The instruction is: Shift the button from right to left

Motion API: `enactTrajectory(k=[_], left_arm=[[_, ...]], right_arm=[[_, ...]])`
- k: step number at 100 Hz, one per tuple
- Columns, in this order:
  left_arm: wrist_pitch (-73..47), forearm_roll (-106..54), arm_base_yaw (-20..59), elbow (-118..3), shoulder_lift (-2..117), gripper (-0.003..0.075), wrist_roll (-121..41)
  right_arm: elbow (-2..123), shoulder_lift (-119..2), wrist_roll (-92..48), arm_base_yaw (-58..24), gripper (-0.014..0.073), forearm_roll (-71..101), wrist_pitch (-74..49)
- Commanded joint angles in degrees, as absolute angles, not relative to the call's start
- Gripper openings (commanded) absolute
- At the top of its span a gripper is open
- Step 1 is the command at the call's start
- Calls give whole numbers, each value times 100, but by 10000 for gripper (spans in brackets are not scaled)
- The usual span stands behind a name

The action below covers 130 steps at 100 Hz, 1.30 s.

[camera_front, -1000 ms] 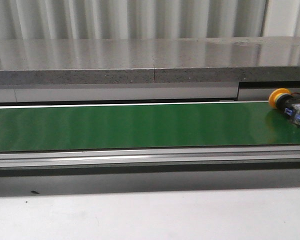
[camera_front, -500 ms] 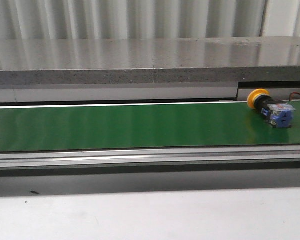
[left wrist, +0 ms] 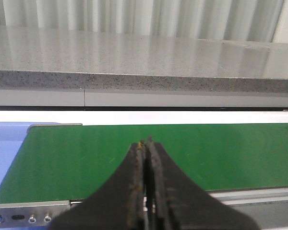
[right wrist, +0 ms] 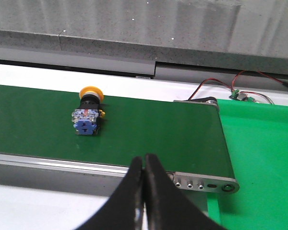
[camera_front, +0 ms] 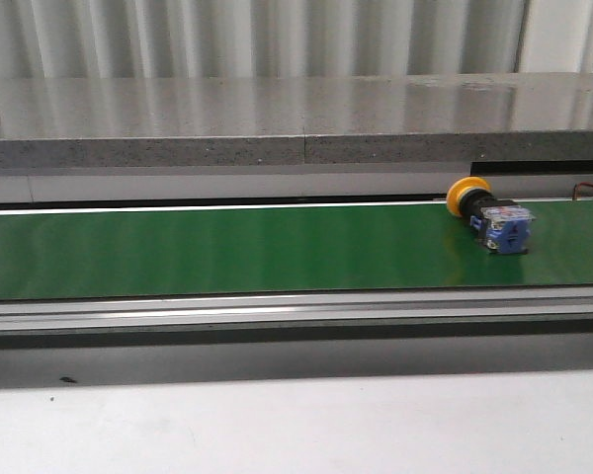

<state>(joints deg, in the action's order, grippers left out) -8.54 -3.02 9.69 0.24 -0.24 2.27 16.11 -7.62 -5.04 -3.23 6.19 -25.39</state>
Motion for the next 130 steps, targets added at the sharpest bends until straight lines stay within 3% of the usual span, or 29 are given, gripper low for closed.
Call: enactTrajectory(k=[1, 27, 51, 75, 84, 99, 106, 115, 130], left_arm=[[-239, -361, 950, 243, -153, -20, 275], [382, -313, 950, -64, -114, -21, 275], [-2064, -68, 950, -1627, 711, -21, 193], [-3523, -47, 950, -2852, 2148, -14, -107], [-3994, -47, 950, -3211, 2698, 94, -456], [-4196, -100, 950, -3557, 3364, 505, -482], [-3997, -100, 950, -3617, 3548, 629, -482], [-3713, -114, 950, -3589, 3721, 657, -520], [-3768, -535, 950, -3794, 4100, 615, -600]], right_arm=[[1746, -764, -563, -330, -67, 588, -2012], [1746, -764, -563, -330, -67, 588, -2012], [1746, -764, -563, -330, -67, 588, -2016], [1746, -764, -563, -330, -67, 588, -2016], [1746, -764, -563, -330, -67, 588, -2016], [1746, -764, -563, -330, -67, 588, -2016], [1746, -764, -563, -330, -67, 588, -2016], [1746, -764, -563, -330, -67, 588, -2016], [1746, -764, -563, -330, -67, 588, -2016]])
